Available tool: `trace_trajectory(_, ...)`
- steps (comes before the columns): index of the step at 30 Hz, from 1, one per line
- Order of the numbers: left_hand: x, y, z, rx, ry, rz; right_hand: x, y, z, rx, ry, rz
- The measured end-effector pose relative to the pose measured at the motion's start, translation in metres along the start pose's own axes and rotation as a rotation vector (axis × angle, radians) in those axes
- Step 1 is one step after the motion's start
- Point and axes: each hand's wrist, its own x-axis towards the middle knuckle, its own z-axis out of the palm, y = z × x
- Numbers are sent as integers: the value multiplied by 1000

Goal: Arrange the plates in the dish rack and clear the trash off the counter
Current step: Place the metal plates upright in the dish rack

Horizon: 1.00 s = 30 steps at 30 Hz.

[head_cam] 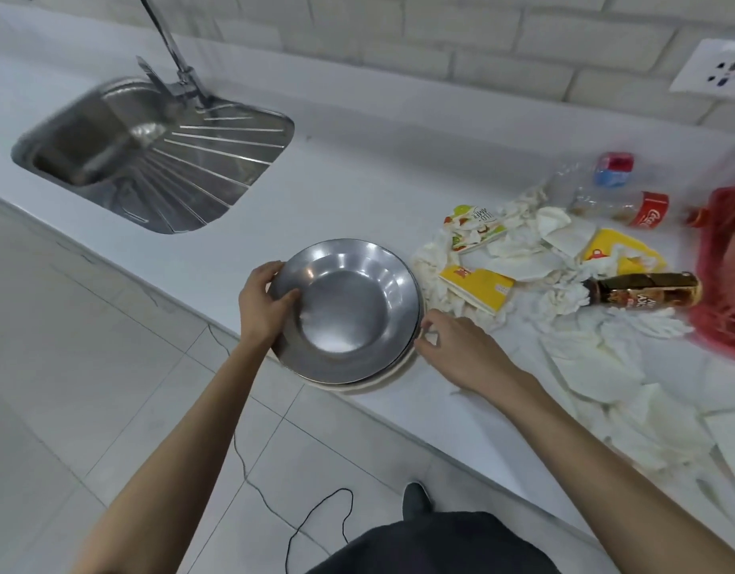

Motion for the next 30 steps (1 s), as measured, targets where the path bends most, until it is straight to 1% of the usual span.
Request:
trace_trajectory(5,0,8,-31,17,112,64,-3,-2,2,86,-21,-18)
trace_trajectory(7,2,35,-2,-36,11,101,-11,29,-4,101,21,91)
trace_trajectory(8,1,43,-8,-62,13,106,-8,30,-4,95,31,84)
trace_trajectory(10,-2,58,-18,-223,41,52,-5,31,-11,107,51,68)
trace_trajectory(12,-6,64,-29,-395,75,-27,-3,28,-16,175,62,33)
trace_trajectory(14,-15,75,-22,-540,35,-72,-9,33,-21,309,108,16)
trace_trajectory(17,-47,94,8,-632,-80,-77,-34,51,-26,654,148,40)
trace_trajectory(18,-59,100,19,-661,-112,-81,-42,59,-28,728,167,45)
trace_trajectory(22,-104,129,64,-772,-174,-134,-91,100,-39,874,296,126)
trace_trajectory(25,-144,151,95,-813,-260,-155,-138,134,-54,991,410,170)
trace_trajectory(28,-194,175,124,-809,-367,-122,-192,168,-69,1096,526,146)
trace_trajectory(30,-232,192,146,-766,-426,-94,-228,194,-77,1101,593,100)
